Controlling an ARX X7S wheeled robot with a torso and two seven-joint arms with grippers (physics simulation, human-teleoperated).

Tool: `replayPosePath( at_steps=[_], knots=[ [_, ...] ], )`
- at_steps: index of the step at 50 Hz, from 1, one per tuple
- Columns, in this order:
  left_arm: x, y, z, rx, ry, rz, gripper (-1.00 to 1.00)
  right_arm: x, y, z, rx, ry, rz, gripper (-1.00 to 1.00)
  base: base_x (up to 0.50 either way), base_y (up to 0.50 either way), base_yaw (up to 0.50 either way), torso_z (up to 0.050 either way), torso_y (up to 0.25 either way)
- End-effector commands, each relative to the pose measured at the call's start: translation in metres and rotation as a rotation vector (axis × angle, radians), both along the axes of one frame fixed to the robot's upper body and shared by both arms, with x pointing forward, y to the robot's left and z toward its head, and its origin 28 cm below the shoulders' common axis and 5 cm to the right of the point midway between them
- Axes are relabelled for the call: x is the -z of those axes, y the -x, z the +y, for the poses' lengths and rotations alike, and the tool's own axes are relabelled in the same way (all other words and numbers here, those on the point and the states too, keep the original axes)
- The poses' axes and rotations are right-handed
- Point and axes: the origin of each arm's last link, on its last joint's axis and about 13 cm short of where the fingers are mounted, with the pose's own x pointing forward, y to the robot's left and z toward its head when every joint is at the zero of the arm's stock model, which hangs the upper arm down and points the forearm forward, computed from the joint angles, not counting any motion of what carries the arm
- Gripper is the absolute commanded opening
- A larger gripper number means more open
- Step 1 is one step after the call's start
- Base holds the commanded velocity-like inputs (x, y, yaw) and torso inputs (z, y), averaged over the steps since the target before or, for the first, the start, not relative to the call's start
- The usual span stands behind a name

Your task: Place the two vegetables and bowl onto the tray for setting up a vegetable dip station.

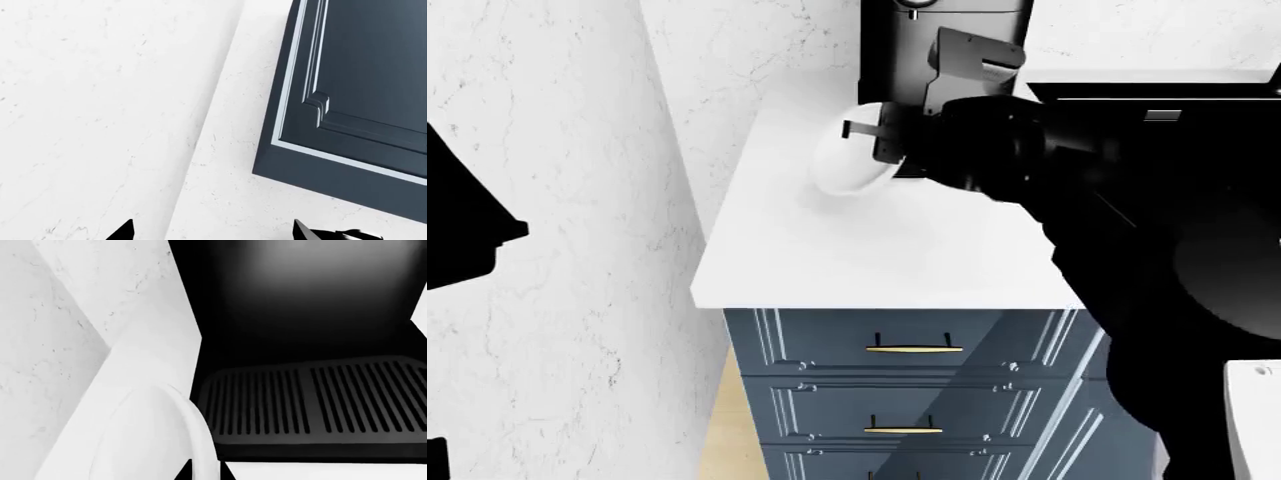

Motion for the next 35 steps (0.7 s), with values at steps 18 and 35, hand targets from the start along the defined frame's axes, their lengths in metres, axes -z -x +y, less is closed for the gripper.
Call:
replayPosePath(
  at_steps=[18,35],
  knots=[
    [0.001,-0.001,-0.001,0.004,-0.005,0.003,1.0,-0.051,0.043,-0.026,-0.003,-0.106,-0.336,-1.0,0.0,0.0,0.0,0.0,0.0],
    [0.001,-0.001,-0.002,0.005,-0.009,0.004,1.0,-0.052,0.083,-0.046,0.035,-0.125,-0.51,-1.0,0.0,0.0,0.0,0.0,0.0]
  ],
)
